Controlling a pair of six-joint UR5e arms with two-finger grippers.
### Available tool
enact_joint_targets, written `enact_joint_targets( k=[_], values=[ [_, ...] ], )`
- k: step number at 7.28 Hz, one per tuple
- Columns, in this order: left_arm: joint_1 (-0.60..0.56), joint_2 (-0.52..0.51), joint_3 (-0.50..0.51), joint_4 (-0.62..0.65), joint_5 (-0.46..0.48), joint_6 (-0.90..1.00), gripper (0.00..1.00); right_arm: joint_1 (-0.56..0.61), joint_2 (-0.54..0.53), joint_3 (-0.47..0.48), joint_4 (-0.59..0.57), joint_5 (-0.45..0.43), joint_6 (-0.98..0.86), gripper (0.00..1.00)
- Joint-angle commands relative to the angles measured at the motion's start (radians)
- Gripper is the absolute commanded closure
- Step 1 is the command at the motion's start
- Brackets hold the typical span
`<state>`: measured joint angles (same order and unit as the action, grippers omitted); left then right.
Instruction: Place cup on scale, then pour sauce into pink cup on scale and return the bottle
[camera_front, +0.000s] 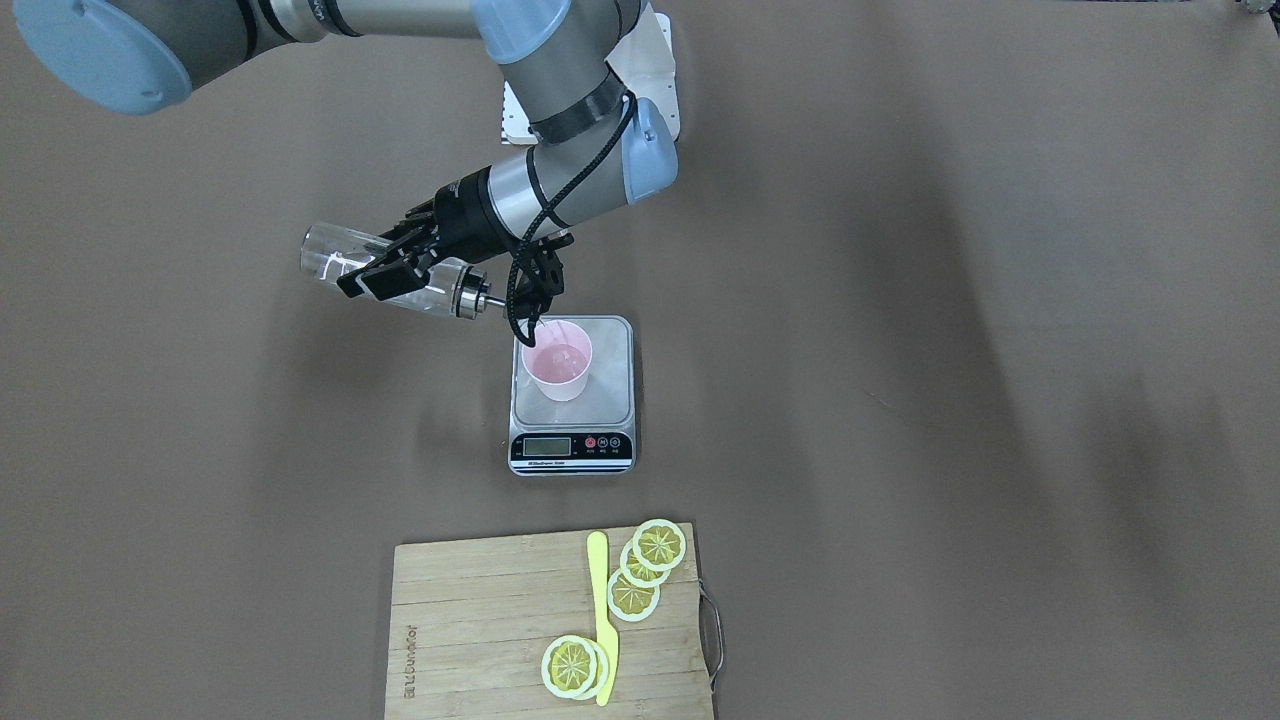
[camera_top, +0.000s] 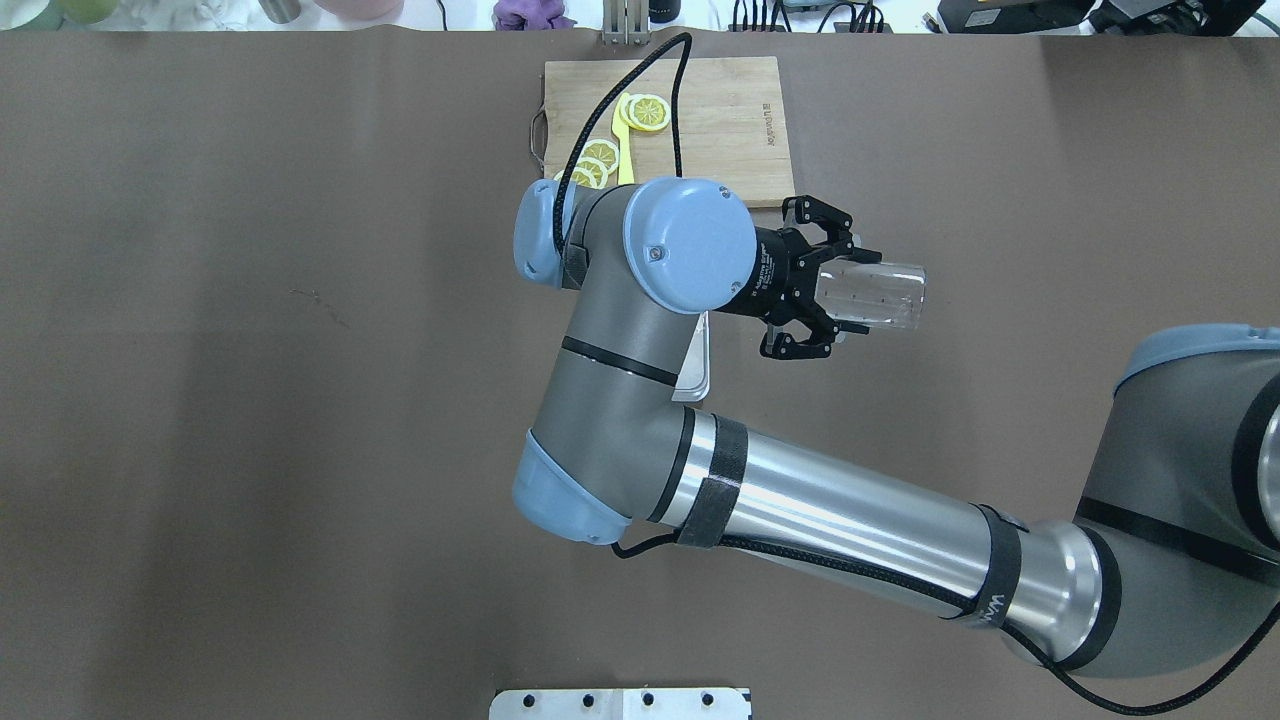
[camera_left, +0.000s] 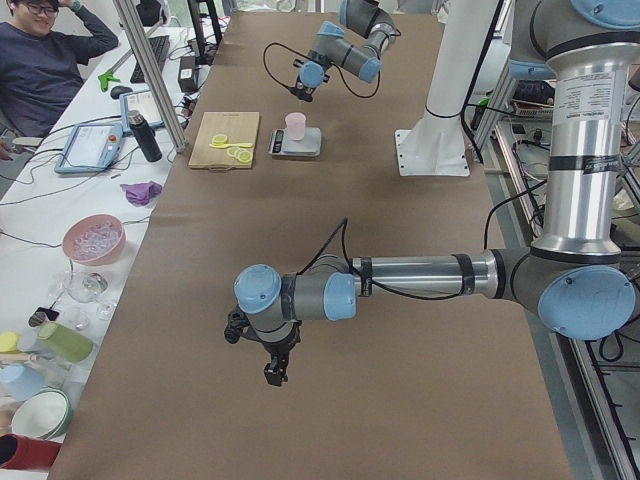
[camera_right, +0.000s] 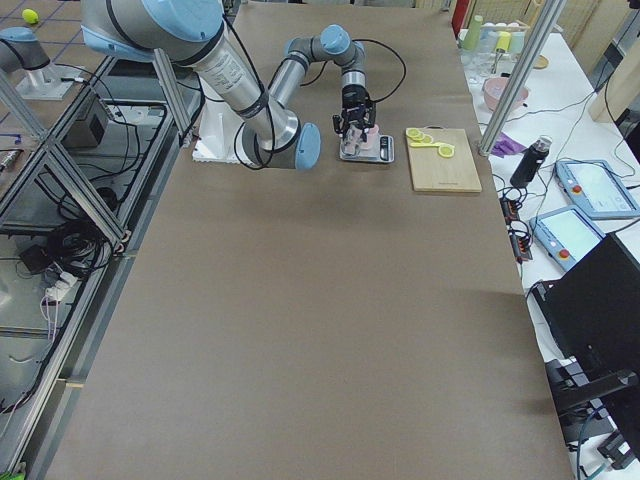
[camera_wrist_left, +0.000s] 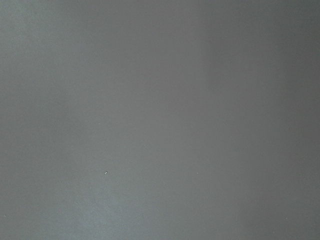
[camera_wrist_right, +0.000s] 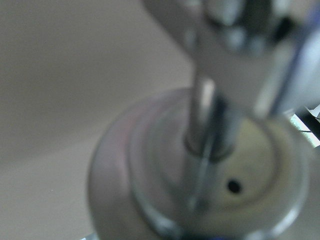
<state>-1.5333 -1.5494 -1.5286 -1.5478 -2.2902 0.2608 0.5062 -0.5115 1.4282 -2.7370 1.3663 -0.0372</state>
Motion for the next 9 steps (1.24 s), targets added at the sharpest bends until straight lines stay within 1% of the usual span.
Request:
enact_joint_targets(
  k=[1,5,9],
  values=[
    [0.001,0.000,0.001,0.000,0.000,0.000,0.02,0.000,0.002,0.004,0.002,-0.001,0.000,1.00],
    [0.001,0.000,0.001,0.000,-0.021,0.000,0.02,0.003,0.008,0.012,0.017,-0.006,0.000,1.00],
    [0.001,-0.001,-0.002,0.000,-0.021,0.000,0.02,0.020,-0.005,0.017,0.135,-0.006,-0.001,1.00]
  ],
)
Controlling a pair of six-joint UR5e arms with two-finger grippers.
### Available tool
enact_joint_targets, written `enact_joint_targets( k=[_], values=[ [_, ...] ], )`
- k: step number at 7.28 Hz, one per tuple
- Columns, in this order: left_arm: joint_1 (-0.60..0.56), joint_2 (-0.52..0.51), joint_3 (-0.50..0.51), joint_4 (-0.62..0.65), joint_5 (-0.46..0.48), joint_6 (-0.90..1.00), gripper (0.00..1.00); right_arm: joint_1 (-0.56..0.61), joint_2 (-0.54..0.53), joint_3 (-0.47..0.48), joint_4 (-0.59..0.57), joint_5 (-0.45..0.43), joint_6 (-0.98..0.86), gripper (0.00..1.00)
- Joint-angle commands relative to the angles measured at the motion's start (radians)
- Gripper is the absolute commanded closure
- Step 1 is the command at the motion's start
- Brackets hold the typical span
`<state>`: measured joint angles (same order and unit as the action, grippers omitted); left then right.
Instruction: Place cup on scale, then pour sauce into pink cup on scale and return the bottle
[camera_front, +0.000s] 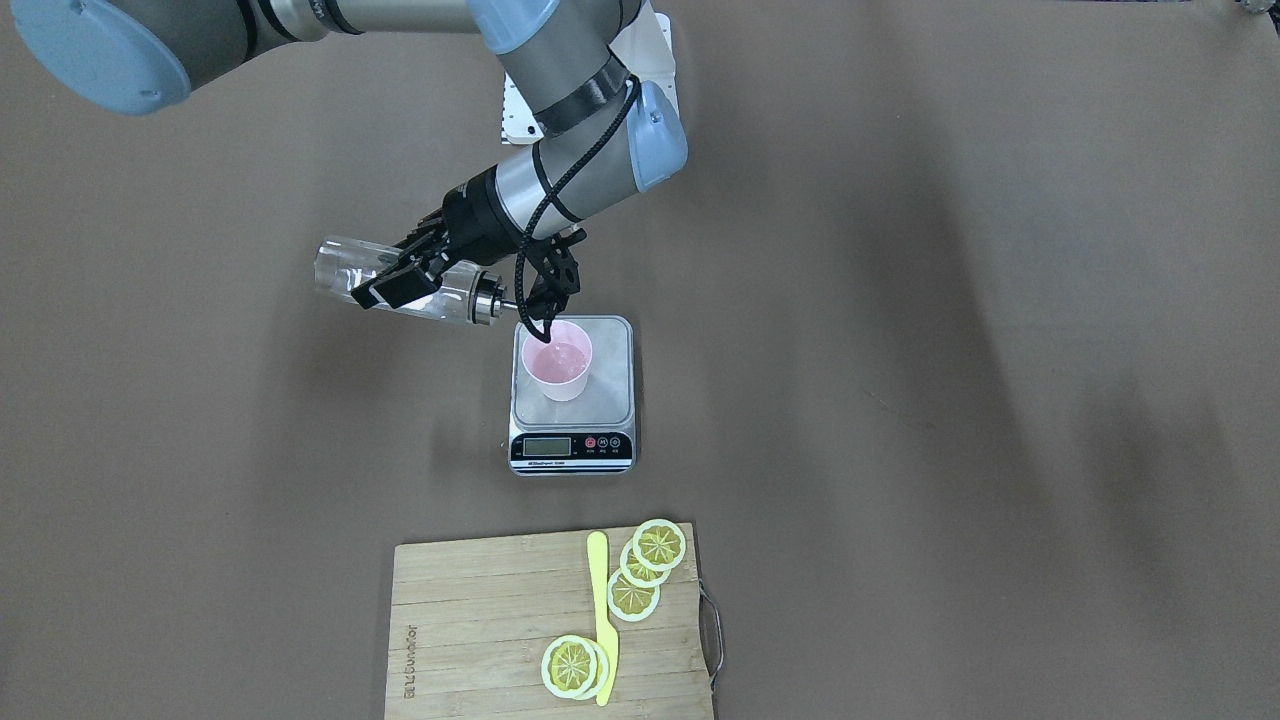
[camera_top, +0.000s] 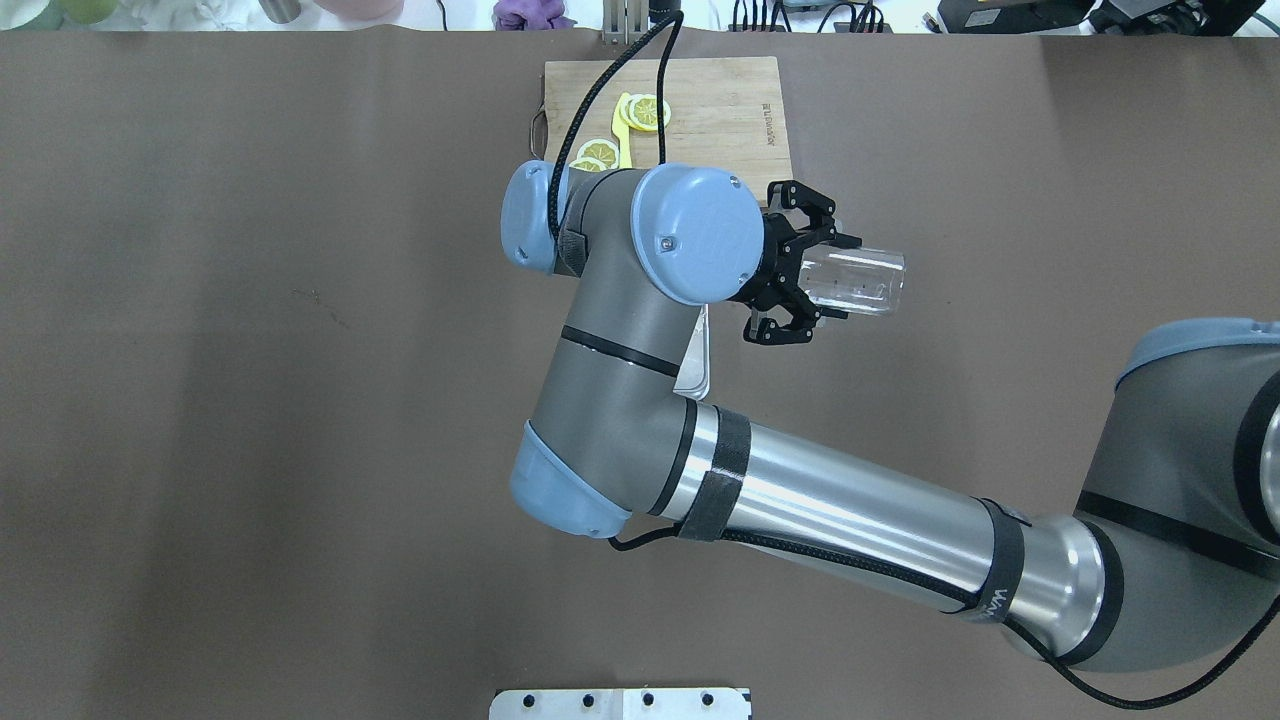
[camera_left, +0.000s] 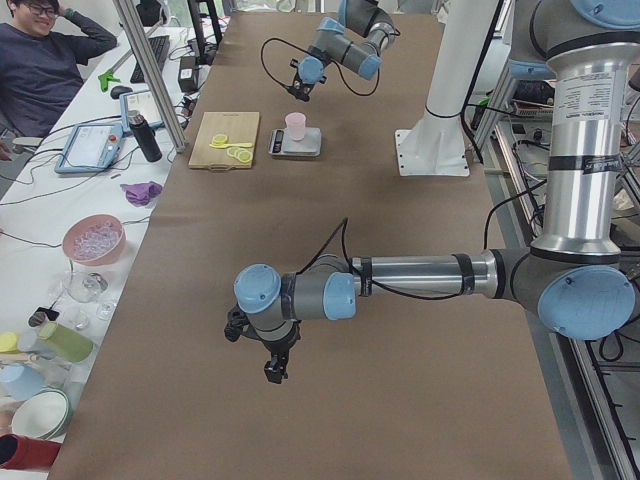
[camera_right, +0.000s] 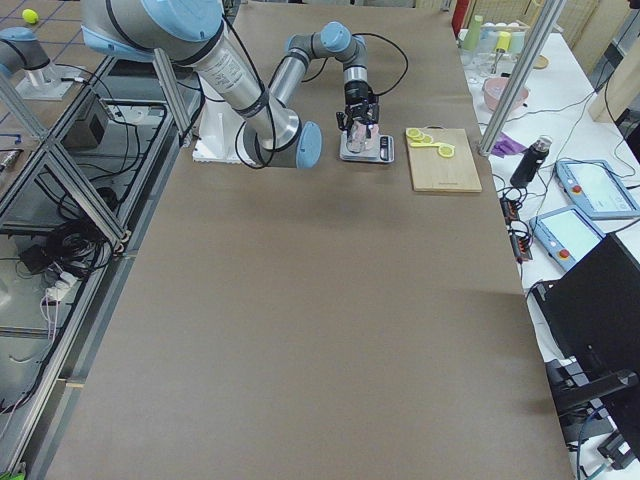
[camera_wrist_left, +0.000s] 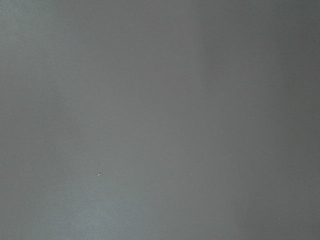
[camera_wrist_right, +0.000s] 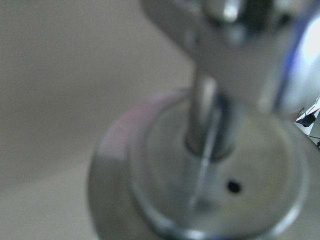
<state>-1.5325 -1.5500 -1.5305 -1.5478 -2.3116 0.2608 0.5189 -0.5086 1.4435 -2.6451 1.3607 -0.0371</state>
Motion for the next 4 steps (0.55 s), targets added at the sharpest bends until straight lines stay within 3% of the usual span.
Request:
enact_joint_targets(
  k=[1,4],
  values=[
    [0.000,0.001,-0.002,-0.002,0.000,0.000,0.02,0.013,-0.030,0.023,0.074,0.001,-0.001,1.00],
    [0.000,0.001,-0.005,-0.002,-0.020,0.000,0.02,0.041,-0.242,0.237,0.280,0.012,-0.004,1.00]
  ],
)
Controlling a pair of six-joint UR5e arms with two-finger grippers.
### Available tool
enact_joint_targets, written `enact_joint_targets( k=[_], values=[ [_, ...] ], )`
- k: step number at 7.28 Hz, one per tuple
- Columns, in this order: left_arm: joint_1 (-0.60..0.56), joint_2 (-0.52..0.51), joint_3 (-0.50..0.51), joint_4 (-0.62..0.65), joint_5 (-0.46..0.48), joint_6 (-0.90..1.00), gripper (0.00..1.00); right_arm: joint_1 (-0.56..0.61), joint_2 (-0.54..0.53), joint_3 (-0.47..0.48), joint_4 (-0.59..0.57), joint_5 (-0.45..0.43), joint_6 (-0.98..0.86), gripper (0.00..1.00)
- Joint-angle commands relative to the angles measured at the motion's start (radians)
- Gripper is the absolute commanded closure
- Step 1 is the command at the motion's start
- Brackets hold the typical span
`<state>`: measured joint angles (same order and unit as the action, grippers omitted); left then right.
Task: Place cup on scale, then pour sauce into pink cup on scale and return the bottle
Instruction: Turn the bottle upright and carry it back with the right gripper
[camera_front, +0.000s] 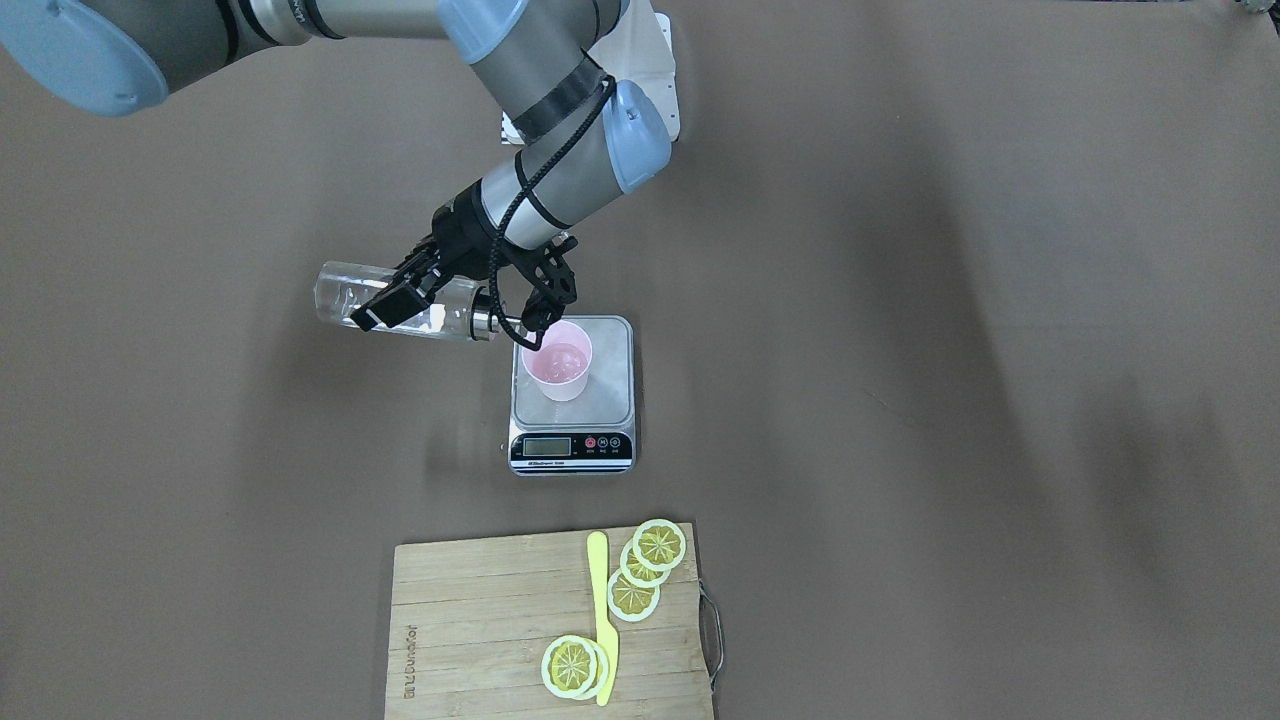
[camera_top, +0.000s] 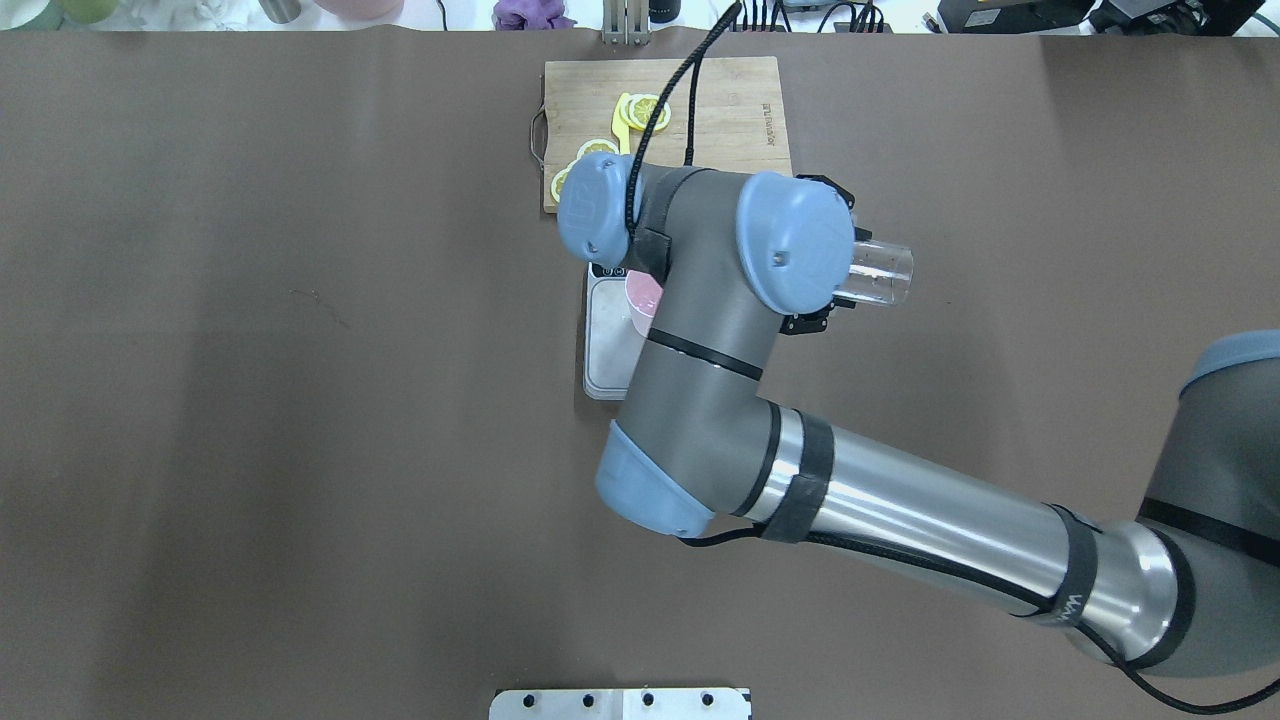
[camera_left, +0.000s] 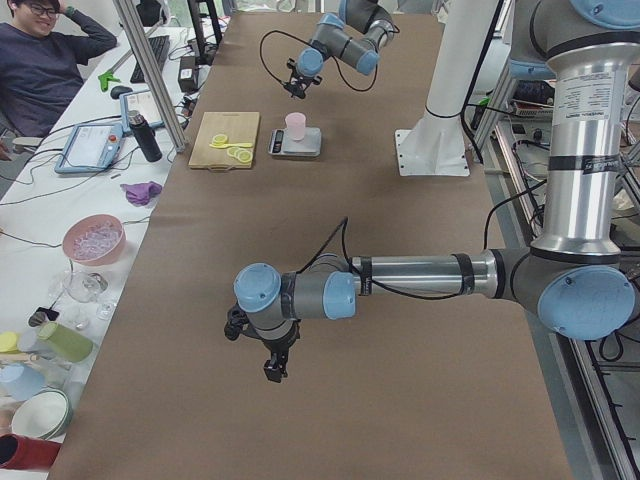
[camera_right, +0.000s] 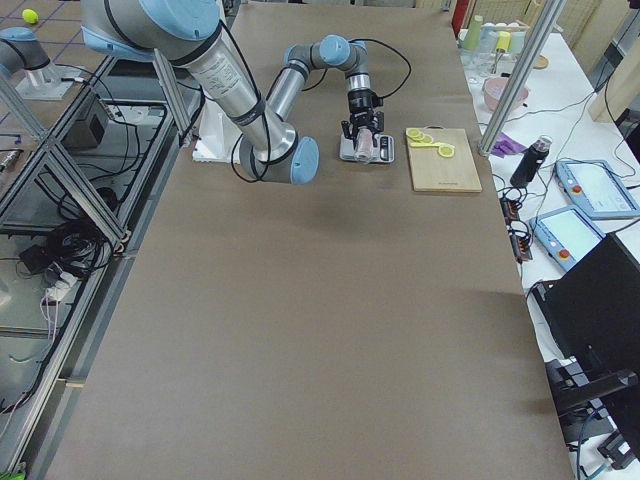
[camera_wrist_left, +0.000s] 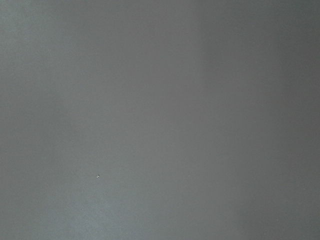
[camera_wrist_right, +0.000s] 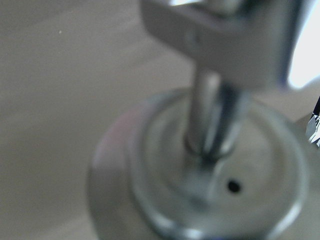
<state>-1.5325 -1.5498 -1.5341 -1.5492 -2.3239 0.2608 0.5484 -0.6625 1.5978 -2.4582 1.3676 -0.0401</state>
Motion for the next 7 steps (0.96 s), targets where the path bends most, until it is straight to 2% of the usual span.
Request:
enact_joint_targets(
  k=[1,3,4,6,7],
  values=[
    [0.000,0.001,0.000,-0.002,-0.008,0.000,0.02,0.028,-0.157,0.132,0.199,0.039,-0.006,1.00],
    [-0.001,0.001,0.003,-0.002,-0.006,0.002,0.02,0.057,-0.259,0.206,0.328,0.088,-0.020,1.00],
    [-0.001,0.001,0.003,-0.002,-0.006,0.002,0.02,0.080,-0.319,0.252,0.426,0.146,-0.043,1.00],
    [-0.001,0.001,0.002,-0.002,-0.006,0.002,0.02,0.114,-0.443,0.268,0.680,0.224,-0.049,1.00],
    [-0.001,0.001,-0.001,-0.003,-0.006,0.002,0.02,0.148,-0.478,0.268,0.770,0.285,-0.072,1.00]
  ],
)
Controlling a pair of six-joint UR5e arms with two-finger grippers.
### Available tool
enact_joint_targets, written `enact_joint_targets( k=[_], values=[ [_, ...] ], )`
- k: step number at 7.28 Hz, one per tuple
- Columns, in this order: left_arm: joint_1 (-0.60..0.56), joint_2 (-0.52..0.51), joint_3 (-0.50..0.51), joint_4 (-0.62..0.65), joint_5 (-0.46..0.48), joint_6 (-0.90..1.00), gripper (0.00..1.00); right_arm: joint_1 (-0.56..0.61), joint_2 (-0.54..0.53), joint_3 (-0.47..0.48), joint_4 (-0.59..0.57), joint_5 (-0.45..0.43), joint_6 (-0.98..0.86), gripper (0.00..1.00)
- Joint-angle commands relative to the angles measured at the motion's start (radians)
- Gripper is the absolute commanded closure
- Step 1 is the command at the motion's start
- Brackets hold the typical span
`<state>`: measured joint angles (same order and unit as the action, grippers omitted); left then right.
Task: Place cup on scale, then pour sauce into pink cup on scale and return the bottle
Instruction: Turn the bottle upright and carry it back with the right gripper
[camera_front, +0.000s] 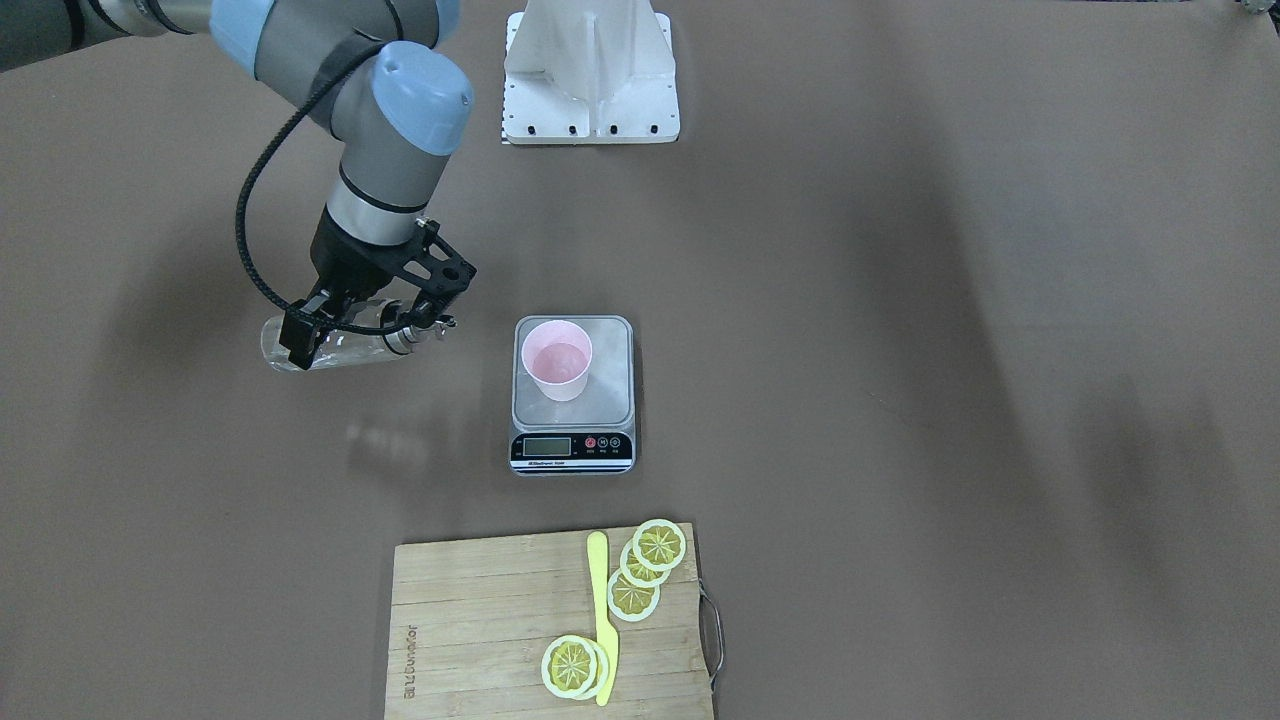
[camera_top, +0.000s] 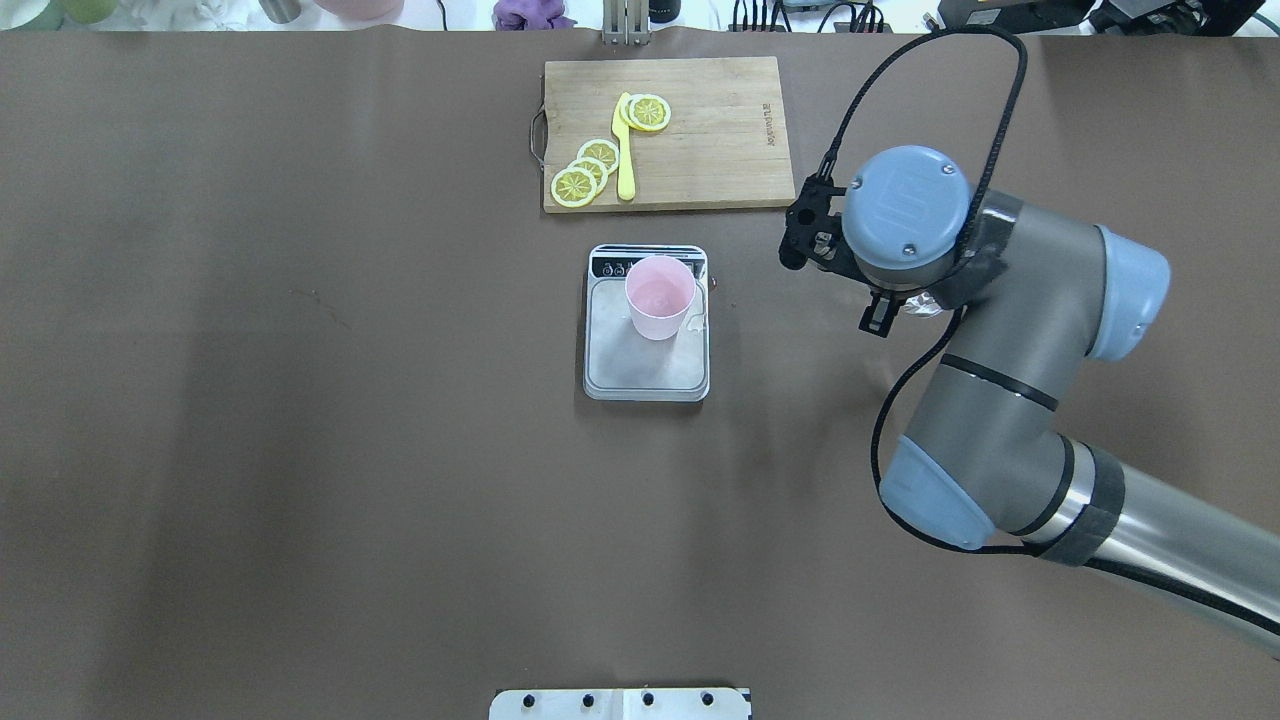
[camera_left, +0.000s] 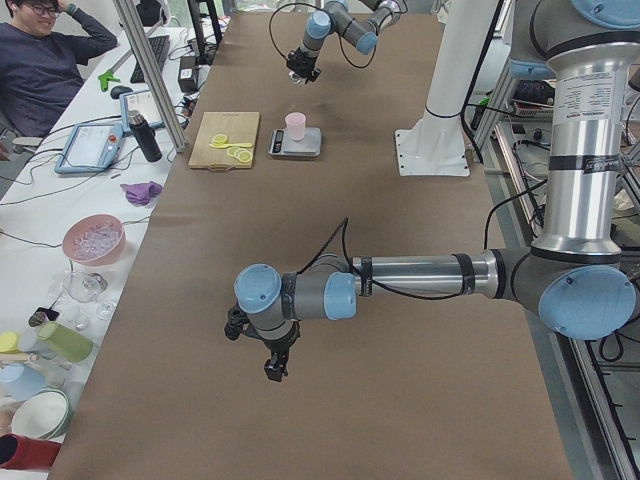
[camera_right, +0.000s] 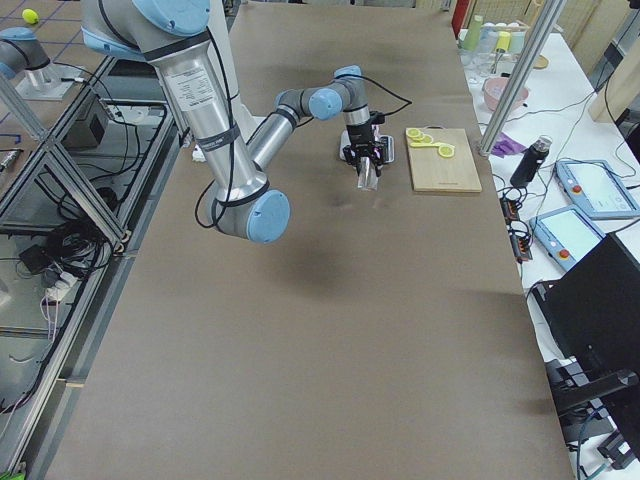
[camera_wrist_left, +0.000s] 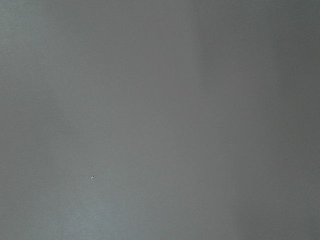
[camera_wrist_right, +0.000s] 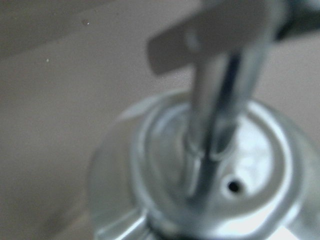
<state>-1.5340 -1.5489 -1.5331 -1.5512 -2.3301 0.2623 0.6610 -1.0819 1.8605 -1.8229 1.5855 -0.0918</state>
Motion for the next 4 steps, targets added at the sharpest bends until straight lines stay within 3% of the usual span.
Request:
enact_joint_targets(
  k=[1,4],
  values=[
    [0.001,0.000,-0.002,0.000,0.000,-0.001,0.02,0.067,-0.093,0.006,0.221,0.130,-0.025,1.00],
    [0.003,-0.004,-0.002,0.000,0.000,-0.002,0.02,0.140,-0.277,0.002,0.611,0.310,-0.023,1.00]
  ],
)
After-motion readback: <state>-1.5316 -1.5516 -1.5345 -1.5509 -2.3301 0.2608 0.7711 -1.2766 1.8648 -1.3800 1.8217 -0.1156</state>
